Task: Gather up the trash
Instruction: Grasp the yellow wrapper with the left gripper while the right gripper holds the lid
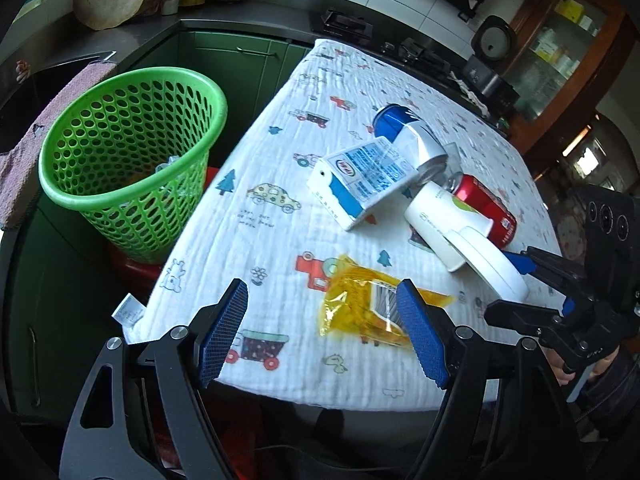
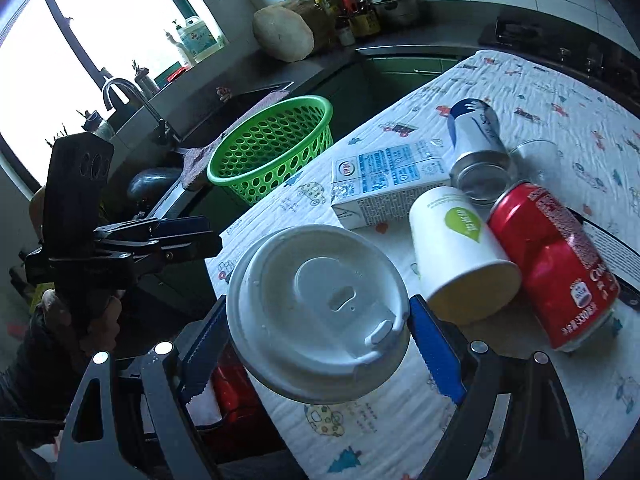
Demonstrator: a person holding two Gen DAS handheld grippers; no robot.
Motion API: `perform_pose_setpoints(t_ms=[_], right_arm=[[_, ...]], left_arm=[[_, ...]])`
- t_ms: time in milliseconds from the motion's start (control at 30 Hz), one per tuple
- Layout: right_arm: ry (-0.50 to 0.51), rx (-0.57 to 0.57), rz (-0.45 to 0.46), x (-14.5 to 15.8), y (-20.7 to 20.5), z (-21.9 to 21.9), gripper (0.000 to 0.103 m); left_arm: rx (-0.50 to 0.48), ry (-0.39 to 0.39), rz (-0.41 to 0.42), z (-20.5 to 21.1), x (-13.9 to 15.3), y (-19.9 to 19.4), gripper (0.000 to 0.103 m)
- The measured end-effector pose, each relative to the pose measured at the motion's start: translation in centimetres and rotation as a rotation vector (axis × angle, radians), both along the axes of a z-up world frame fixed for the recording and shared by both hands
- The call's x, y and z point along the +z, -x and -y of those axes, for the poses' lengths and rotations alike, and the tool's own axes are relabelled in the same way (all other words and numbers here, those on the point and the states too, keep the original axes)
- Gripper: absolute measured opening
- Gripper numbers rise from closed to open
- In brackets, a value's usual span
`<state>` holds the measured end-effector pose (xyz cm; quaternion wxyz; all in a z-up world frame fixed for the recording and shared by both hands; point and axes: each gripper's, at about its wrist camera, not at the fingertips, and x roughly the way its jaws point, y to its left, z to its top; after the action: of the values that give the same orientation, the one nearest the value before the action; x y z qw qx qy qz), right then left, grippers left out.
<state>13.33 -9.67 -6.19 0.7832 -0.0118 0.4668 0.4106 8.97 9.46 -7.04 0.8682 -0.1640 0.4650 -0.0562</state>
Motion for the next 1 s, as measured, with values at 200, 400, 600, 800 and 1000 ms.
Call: perform_pose_setpoints(t_ms=[200,400,600,800,1000], right_arm=[[0.01,-0.047,0.075,1.3,0.5,2.4,0.084],[0.012,-0.07,0.087,1.5,0.8,3.4,0.084],[0.031,-0.056,0.104,1.5,1.3,2.6,0.084],[0.029,-0.042,0.11,1.6,1.2,2.0,0.084],[0.026,-0.031,0.122,2.0,0.8,1.4,0.084]], left_arm=[[-0.011,0.039,-0.076,3.1,-1.0,-0.8,0.076],[0.066,0.168,-0.18,3.7,-3.5,-2.3,0.074],[0.076,0.216,-0.197,4.1,-4.2,-2.8,0.059],[0.029,0.239,-0.178,4.7,-4.0,-2.8,0.043],[0.001,0.239,-0.132,4.0,-2.9,-2.3,0.033]])
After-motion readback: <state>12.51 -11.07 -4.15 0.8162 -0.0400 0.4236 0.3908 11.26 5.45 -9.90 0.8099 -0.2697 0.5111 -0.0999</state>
